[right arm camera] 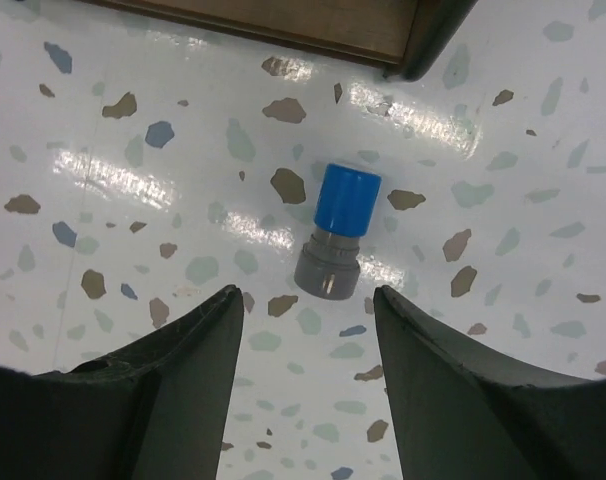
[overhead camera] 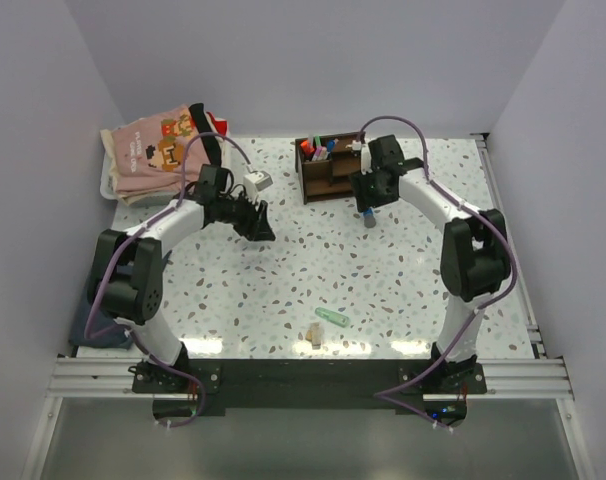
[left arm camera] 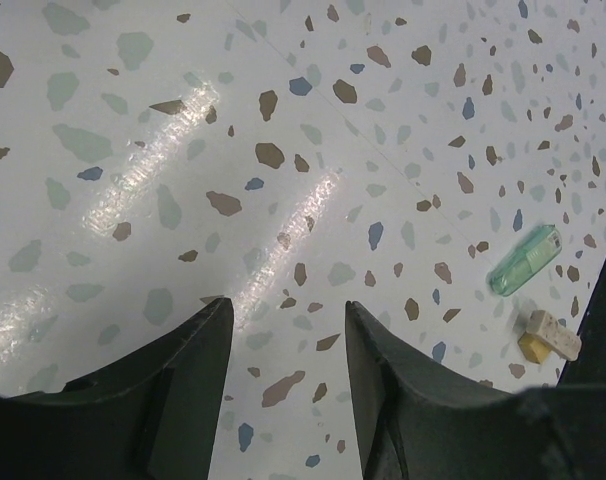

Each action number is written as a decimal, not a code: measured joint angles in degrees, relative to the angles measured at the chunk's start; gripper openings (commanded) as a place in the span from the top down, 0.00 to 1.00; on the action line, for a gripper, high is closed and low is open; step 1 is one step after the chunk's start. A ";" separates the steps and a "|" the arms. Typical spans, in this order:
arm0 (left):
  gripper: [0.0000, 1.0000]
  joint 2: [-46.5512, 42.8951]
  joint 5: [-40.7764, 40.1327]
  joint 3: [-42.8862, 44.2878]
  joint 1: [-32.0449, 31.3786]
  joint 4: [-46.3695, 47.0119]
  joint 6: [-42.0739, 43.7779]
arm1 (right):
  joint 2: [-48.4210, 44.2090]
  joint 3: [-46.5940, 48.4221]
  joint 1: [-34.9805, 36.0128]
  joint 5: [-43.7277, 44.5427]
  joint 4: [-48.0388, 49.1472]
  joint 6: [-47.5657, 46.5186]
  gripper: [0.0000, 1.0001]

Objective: Sort the stationery into containers
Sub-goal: Pick up the stationery from the center of the board.

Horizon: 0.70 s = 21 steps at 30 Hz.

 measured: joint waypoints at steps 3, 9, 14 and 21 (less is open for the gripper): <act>0.47 -1.49 -0.76 -0.96 -0.04 0.20 -0.17 | 2.51 0.09 0.00 1.16 1.64 3.43 0.48; 0.47 -3.67 -1.75 -2.43 -0.24 0.39 -0.72 | 7.56 1.40 -0.02 2.80 3.69 5.16 0.51; 0.47 -3.76 -2.10 -2.62 -0.24 0.37 -1.18 | 9.11 1.55 -0.11 4.31 5.22 5.09 0.54; 0.47 -3.45 -2.03 -2.45 -0.28 0.44 -1.73 | 8.74 -1.31 -0.13 5.62 8.28 4.33 0.57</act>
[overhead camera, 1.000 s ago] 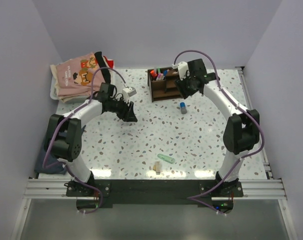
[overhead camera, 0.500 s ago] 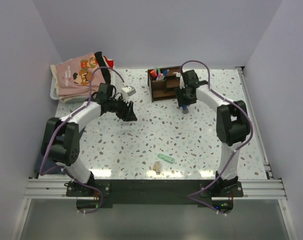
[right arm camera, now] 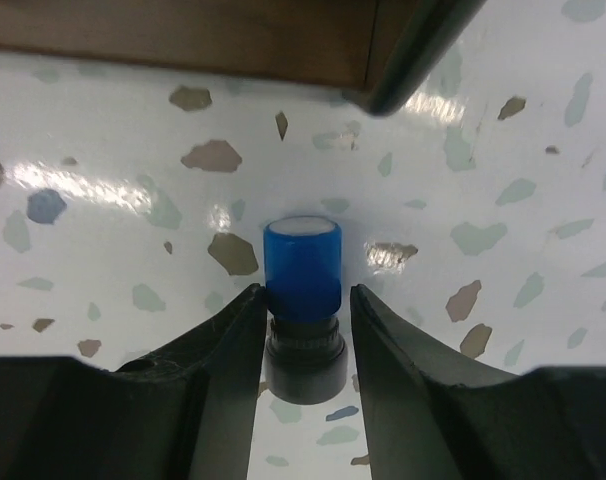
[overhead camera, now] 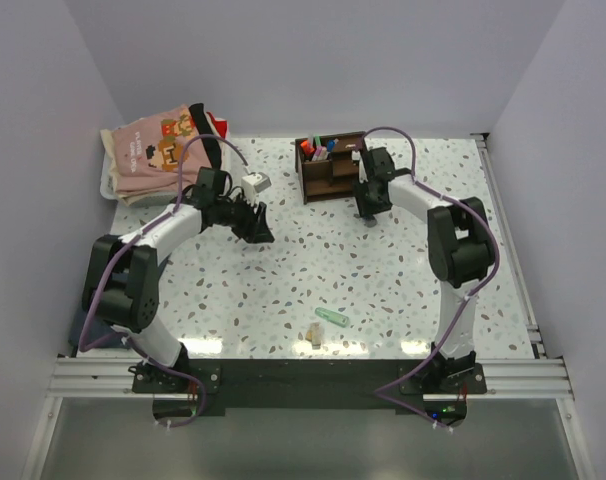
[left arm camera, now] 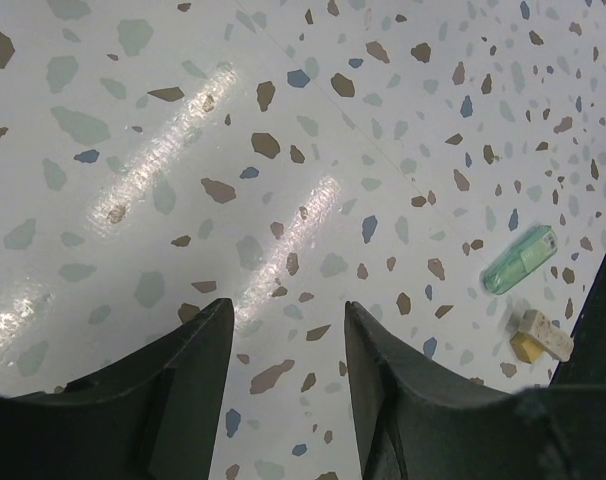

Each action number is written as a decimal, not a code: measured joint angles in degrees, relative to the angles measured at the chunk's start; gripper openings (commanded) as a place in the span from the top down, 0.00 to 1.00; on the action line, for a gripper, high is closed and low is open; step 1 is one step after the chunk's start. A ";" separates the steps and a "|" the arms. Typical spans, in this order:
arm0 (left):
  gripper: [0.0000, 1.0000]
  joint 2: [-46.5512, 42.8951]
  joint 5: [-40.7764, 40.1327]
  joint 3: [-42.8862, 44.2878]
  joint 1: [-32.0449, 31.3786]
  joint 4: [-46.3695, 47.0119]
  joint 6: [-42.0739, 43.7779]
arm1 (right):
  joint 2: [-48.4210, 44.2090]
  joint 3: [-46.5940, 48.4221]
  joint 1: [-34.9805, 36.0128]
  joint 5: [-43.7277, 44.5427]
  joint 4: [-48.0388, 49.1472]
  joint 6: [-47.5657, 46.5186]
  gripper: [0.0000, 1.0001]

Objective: Sort the stationery into containers
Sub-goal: Pick up the stationery from the center of the board.

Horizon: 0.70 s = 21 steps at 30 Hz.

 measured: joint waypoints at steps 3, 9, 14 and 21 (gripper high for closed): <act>0.47 0.63 0.28 0.15 0.00 0.48 -0.94 | -1.18 -3.89 -0.07 0.07 0.96 -0.63 0.60; 0.48 1.49 0.83 0.46 0.00 2.23 -2.78 | -6.05 -10.91 -0.20 0.02 2.10 -2.64 0.88; 0.46 1.53 1.97 0.48 -0.07 4.13 -4.55 | -8.35 -13.25 -0.20 -3.13 2.27 -2.62 0.96; 0.45 1.51 11.54 -3.80 -0.68 19.39 -15.02 | -19.56 -19.85 0.74 -14.51 9.49 -0.02 1.00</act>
